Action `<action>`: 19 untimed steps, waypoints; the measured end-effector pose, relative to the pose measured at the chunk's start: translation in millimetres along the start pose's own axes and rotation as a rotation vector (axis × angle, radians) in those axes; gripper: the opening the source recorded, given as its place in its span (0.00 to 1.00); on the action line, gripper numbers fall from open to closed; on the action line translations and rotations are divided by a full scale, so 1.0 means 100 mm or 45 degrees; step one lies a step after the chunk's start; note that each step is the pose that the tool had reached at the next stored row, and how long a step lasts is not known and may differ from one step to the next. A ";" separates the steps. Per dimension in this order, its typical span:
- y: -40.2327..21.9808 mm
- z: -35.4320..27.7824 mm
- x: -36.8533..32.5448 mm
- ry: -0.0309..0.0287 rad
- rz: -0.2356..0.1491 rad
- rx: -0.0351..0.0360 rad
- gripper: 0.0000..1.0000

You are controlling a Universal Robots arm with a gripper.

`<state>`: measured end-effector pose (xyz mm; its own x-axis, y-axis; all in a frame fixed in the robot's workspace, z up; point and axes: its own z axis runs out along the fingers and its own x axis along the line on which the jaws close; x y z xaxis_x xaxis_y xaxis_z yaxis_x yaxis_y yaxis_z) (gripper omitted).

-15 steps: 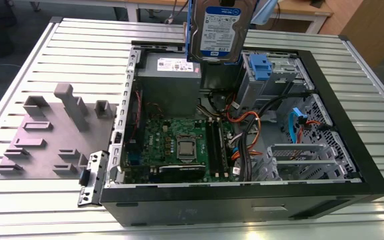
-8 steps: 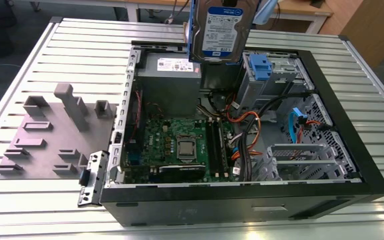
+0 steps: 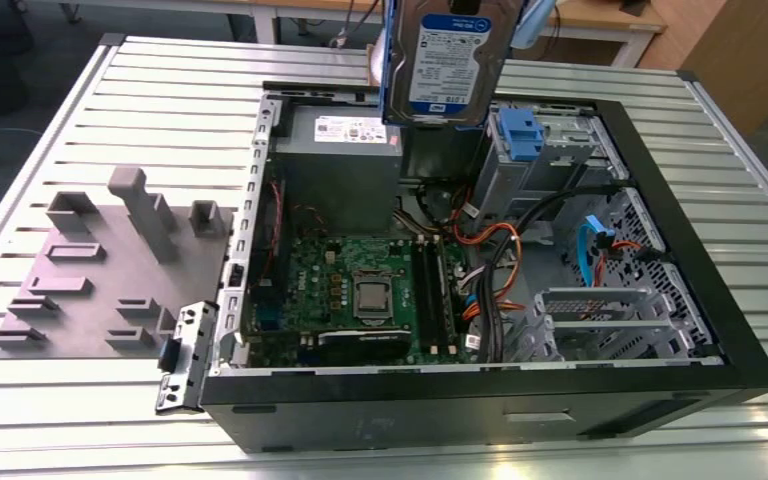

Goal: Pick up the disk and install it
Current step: 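Pick up the disk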

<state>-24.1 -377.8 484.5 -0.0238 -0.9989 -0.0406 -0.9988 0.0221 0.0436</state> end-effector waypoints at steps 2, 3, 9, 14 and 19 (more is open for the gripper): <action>-0.001 0.000 0.000 0.0000 0.000 0.0000 0.35; -0.002 0.000 0.001 0.0000 0.000 0.0000 0.35; -0.002 -0.001 0.020 0.0010 0.000 0.0000 0.35; -0.002 -0.001 0.032 0.0037 0.000 0.0000 0.35; -0.002 -0.002 0.037 0.0052 0.000 0.0001 0.35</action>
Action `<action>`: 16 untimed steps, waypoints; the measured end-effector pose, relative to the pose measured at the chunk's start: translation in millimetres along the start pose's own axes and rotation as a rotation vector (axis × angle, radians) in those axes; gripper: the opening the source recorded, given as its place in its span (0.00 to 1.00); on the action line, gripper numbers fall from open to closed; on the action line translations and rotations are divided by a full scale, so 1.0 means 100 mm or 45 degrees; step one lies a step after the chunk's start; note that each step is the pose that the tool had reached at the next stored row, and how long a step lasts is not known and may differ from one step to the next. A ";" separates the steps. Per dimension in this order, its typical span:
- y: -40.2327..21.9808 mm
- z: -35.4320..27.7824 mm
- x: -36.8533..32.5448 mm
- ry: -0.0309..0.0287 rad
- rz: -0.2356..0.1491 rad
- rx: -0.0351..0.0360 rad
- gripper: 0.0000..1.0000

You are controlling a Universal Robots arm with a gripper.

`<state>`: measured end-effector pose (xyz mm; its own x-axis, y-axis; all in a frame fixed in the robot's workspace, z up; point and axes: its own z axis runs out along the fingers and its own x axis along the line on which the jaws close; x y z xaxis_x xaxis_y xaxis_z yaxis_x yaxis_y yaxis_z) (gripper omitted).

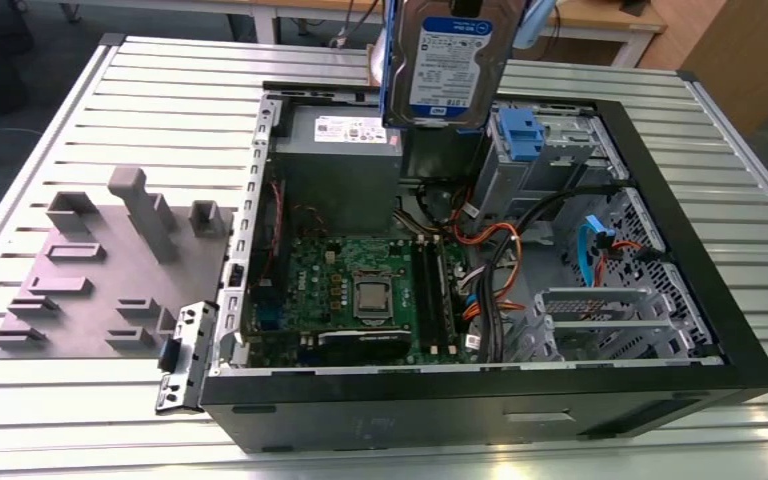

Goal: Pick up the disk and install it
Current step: 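Pick up the disk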

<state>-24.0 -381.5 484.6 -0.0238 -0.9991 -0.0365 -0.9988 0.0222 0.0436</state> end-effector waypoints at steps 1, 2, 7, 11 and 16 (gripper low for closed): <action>0.000 0.000 0.001 0.0002 0.000 0.0000 0.35; 0.000 0.000 0.003 0.0005 0.000 0.0000 0.35; 0.000 0.000 0.013 0.0019 0.000 0.0001 0.35; -0.001 -0.001 0.024 0.0030 0.000 0.0001 0.35; -0.001 -0.001 0.037 0.0044 0.000 0.0001 0.35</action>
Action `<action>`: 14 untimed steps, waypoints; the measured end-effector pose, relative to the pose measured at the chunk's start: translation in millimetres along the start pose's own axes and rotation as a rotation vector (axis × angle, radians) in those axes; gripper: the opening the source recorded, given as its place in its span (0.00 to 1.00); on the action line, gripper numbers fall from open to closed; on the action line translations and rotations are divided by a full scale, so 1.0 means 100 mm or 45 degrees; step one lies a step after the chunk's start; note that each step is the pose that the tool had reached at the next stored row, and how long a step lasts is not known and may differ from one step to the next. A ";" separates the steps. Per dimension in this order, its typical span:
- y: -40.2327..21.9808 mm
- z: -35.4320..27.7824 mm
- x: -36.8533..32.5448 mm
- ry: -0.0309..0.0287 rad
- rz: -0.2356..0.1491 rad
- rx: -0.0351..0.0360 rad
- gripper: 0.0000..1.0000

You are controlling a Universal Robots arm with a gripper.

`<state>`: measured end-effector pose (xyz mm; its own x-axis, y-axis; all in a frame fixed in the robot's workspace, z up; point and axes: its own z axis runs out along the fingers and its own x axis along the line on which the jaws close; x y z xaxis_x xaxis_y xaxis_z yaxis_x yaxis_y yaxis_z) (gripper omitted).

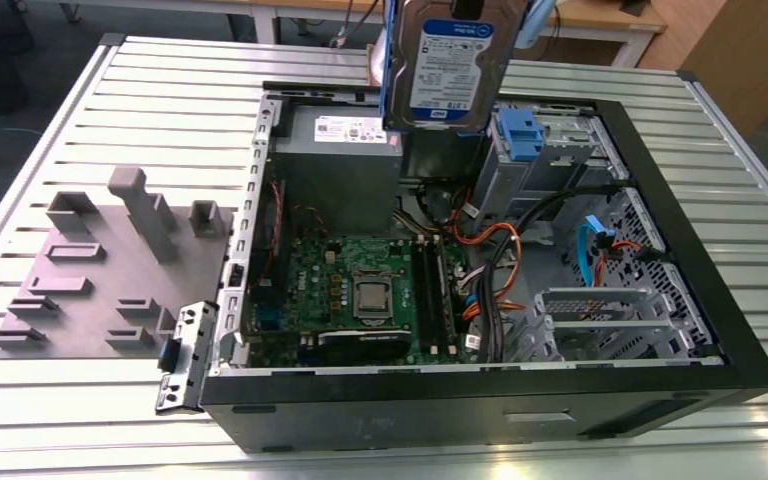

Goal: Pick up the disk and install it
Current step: 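Pick up the disk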

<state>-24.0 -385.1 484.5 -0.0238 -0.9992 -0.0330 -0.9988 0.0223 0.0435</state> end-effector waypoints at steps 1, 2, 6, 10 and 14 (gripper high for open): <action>0.000 0.000 0.003 0.0002 0.000 0.0000 0.35; 0.000 0.000 0.005 0.0005 0.000 0.0001 0.35; 0.000 0.000 0.014 0.0016 0.000 0.0001 0.35; -0.001 -0.002 0.056 0.0141 0.001 0.0003 0.35; -0.002 -0.003 0.067 0.0154 0.001 0.0003 0.35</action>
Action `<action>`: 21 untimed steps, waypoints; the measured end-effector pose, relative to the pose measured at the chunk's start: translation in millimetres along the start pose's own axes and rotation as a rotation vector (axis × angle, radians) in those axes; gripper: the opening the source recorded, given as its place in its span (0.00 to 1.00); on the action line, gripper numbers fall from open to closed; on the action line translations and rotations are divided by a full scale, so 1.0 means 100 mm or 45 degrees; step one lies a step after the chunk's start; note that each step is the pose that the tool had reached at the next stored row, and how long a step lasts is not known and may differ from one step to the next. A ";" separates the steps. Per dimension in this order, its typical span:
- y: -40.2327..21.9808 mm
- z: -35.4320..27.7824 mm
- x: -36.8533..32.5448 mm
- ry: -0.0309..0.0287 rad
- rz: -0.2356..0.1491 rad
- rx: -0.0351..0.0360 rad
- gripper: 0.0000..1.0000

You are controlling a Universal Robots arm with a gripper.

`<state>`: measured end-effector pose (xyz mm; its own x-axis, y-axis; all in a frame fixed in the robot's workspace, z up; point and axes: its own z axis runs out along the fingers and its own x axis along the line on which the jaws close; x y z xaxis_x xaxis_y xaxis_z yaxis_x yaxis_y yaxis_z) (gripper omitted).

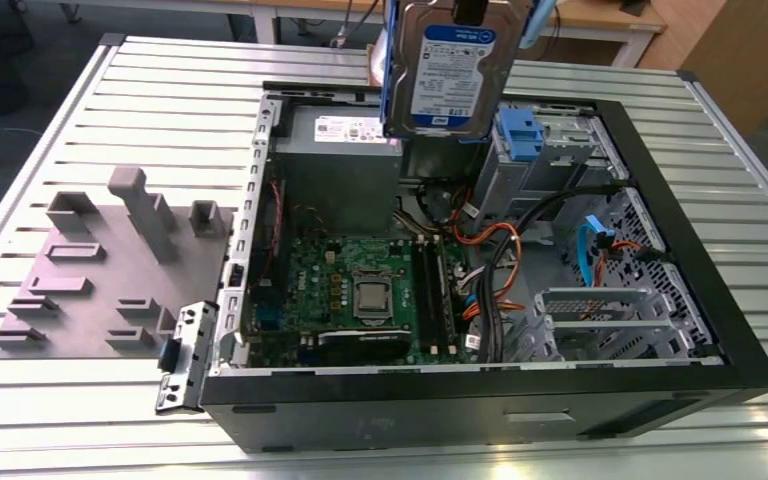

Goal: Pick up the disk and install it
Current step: 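Pick up the disk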

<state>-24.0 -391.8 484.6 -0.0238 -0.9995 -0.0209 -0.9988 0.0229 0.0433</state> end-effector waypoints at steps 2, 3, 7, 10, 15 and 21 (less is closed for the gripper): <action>0.000 0.000 0.010 0.0005 0.000 0.0000 0.35; -0.001 0.000 0.016 0.0008 0.000 0.0001 0.35; -0.001 0.000 0.043 0.0020 0.000 0.0001 0.35; -0.002 -0.001 0.066 0.0030 0.000 0.0001 0.35; -0.003 -0.002 0.105 0.0063 0.000 0.0002 0.35; -0.004 -0.002 0.138 0.0104 0.000 0.0004 0.35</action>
<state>-23.9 -405.7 484.5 -0.0238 -0.9996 -0.0127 -0.9988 0.0232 0.0430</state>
